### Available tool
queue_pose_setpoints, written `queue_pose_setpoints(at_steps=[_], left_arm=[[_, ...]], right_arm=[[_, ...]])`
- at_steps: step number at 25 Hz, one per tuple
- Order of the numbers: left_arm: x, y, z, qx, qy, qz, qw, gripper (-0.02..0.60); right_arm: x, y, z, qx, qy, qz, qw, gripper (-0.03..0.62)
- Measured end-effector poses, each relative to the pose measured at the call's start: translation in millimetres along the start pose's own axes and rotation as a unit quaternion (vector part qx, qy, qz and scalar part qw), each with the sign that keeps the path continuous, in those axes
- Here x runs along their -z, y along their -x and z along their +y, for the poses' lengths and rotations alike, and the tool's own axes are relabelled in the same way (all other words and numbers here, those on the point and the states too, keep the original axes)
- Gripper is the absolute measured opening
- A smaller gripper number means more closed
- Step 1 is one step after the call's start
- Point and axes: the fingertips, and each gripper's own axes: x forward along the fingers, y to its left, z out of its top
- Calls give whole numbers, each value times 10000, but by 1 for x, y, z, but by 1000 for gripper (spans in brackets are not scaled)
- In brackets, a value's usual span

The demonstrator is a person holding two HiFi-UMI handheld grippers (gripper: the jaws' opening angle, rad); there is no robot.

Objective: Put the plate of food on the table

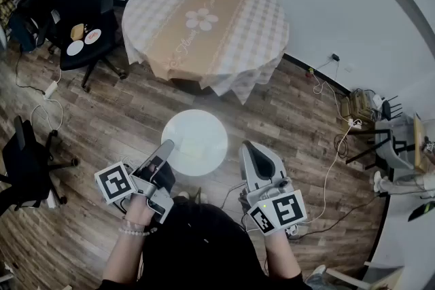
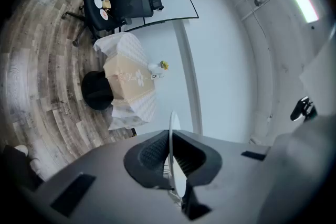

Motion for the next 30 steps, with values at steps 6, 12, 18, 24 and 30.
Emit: queue_pose_setpoints(at_steps=[6, 12, 18, 24, 30], left_arm=[[-4, -4, 1, 2, 0, 17, 10000, 9], [-6, -4, 3, 7, 23, 27, 10000, 9], [-9, -5, 5, 24, 20, 49, 10000, 9], [-13, -3, 7, 50, 58, 74, 9999, 9], [-17, 1, 7, 116, 63, 94, 9999, 9]], right_arm=[[3, -7, 0, -8, -59, 35, 10000, 0], [6, -8, 1, -23, -277, 104, 9996, 0], [21, -16, 5, -159, -950, 382, 9946, 0], [40, -26, 16, -616, -2616, 505, 9619, 77], [58, -35, 27, -775, -3423, 747, 9334, 120]])
